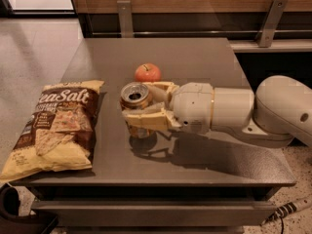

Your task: Move orange can near brown chip bag

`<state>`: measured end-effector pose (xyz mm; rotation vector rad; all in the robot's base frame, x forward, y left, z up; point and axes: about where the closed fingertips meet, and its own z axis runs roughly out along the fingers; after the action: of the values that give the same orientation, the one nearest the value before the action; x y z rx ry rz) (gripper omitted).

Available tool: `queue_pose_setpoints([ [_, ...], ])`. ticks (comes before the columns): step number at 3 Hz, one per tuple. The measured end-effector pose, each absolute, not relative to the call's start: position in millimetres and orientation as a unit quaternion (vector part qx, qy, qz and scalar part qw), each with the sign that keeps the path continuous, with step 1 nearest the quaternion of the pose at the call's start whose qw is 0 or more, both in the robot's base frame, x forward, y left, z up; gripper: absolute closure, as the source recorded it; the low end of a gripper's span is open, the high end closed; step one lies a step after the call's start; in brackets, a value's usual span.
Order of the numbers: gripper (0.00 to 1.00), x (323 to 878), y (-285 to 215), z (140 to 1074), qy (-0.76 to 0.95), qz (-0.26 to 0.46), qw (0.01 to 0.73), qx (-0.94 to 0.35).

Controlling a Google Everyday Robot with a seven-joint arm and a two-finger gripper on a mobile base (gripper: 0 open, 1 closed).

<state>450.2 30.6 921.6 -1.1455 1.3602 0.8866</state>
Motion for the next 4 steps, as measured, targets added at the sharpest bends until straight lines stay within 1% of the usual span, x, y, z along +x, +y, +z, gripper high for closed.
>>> queue_pose_setpoints([
  [2, 1.00, 454.6, 61.0, 886.0, 0.563, 0.411, 0.502, -0.512],
  [3, 1.00, 455.4, 66.1, 878.1, 0.561, 0.422, 0.495, -0.513],
  [4, 0.87, 455.4, 66.2, 880.0, 0.561, 0.422, 0.495, -0.513],
])
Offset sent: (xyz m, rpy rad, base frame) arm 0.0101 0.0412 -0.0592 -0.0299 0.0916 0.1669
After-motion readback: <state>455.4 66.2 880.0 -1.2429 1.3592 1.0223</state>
